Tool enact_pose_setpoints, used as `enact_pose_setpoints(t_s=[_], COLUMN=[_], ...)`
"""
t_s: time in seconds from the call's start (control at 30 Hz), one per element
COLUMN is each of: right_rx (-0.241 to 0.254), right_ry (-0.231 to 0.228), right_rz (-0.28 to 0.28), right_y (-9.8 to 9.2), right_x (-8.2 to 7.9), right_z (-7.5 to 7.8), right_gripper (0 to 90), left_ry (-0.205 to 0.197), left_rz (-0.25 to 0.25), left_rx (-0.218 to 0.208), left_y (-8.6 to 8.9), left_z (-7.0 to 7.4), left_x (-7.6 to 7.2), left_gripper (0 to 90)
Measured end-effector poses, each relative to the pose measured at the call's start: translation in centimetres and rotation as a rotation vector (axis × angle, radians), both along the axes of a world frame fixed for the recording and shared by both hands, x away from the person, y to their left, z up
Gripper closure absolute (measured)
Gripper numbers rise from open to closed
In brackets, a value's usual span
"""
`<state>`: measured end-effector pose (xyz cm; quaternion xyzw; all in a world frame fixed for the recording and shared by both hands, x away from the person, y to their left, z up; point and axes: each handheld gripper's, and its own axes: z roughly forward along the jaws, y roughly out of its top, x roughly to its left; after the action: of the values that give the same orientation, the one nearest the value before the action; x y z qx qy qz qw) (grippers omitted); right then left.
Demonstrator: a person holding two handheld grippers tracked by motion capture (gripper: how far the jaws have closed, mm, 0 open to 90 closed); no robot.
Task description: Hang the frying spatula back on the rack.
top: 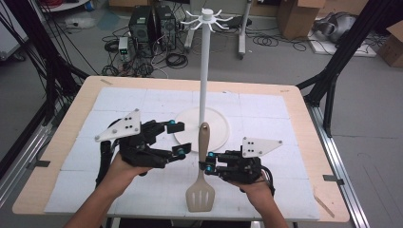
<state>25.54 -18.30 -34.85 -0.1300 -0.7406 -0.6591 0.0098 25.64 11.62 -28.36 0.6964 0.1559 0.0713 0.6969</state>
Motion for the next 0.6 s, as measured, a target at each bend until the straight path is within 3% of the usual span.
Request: enact_pose_setpoints(t_s=[0.13, 0.17, 0.23, 0.43, 0.6], right_rx=[0.002, 0.007, 0.008, 0.001, 0.001], right_ry=[0.006, 0.005, 0.006, 0.000, -0.010], right_rz=[-0.018, -0.030, -0.033, -0.065, -0.080], right_y=[-0.1, -0.2, -0.2, 0.2, 0.5], right_x=[0.2, 0.4, 0.5, 1.8, 3.1], right_z=[0.1, 0.3, 0.4, 1.9, 3.6], right_gripper=[77.7, 77.7, 77.8, 77.7, 77.7], left_ry=[0.012, 0.015, 0.017, 0.043, 0.058], left_rz=[0.104, 0.125, 0.169, 0.238, 0.271], left_rx=[0.036, 0.052, 0.080, 0.117, 0.122], left_y=[2.6, 3.3, 4.6, 8.0, 9.4], left_z=[-1.5, -2.0, -2.9, -5.5, -6.8], left_x=[-0.1, -0.1, -0.2, -0.7, -0.8], left_gripper=[27.0, 21.1, 20.2, 20.0, 20.1])
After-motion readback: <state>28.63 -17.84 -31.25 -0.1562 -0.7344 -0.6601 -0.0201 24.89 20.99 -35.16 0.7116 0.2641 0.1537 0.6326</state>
